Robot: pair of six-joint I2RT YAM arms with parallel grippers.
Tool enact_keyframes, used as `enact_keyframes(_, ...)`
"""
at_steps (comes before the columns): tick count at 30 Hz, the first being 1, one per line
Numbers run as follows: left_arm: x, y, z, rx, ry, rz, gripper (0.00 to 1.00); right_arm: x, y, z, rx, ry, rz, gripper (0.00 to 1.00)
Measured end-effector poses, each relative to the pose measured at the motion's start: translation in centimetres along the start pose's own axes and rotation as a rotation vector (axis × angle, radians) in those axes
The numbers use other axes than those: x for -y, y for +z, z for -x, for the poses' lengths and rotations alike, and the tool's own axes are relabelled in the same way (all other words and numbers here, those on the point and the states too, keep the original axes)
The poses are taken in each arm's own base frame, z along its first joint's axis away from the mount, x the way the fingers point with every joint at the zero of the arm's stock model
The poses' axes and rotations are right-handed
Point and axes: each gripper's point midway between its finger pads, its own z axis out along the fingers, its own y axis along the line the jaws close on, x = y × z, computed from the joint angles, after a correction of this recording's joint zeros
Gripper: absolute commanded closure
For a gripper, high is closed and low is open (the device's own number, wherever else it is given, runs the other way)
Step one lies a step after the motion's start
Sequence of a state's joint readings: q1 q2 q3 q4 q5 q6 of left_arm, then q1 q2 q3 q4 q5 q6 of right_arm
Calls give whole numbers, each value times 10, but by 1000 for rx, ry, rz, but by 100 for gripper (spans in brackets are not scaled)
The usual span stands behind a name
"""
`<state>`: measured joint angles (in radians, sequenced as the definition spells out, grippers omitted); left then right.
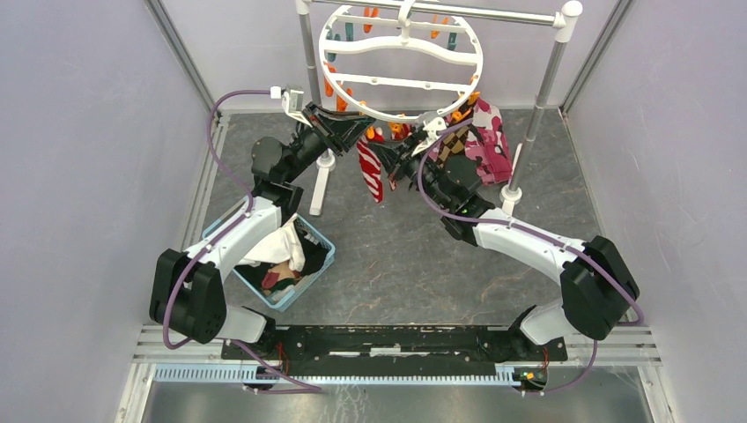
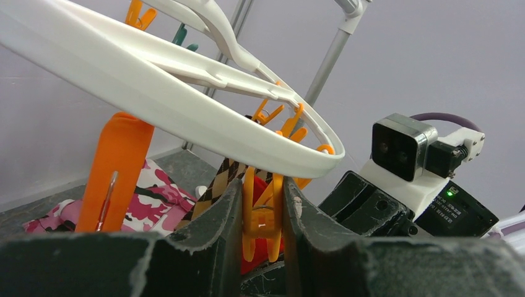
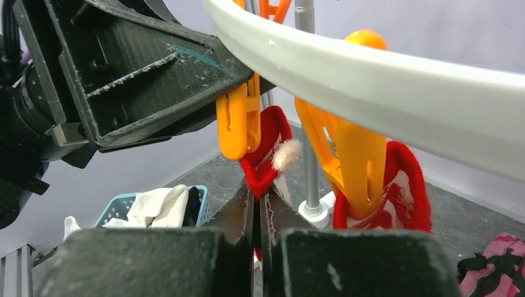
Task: Clip the socks to the hanger
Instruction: Clamp the sock onto the hanger.
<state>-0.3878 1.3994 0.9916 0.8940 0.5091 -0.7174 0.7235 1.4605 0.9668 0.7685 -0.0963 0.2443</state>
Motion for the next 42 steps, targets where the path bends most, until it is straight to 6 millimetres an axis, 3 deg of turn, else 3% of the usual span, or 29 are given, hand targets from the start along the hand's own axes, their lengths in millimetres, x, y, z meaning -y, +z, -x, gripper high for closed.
enact_keyframes(10,4,0,2,2,10,-24,98,-10,0,7,29,21,64,100)
enact_keyframes(42,8,-3,0,-26,23,-63,98,-4,-7,22,61,18,107,100)
